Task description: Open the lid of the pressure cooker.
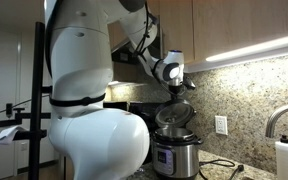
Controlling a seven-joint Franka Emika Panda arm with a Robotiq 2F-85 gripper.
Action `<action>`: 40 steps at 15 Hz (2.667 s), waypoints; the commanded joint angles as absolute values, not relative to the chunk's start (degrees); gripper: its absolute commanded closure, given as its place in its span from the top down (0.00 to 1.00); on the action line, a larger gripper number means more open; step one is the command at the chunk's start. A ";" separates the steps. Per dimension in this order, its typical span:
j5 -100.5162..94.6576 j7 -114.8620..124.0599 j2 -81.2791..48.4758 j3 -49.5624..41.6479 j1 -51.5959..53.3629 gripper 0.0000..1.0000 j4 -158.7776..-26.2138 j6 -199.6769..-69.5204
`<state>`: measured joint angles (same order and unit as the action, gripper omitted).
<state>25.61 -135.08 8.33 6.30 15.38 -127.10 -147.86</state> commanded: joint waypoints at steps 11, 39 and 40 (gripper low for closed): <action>42.63 -145.85 7.98 6.49 17.83 0.14 -126.15 -155.90; 16.16 -98.49 27.23 10.31 16.58 0.14 -145.88 -125.97; 15.69 -96.68 28.23 10.43 17.06 0.14 -146.56 -126.36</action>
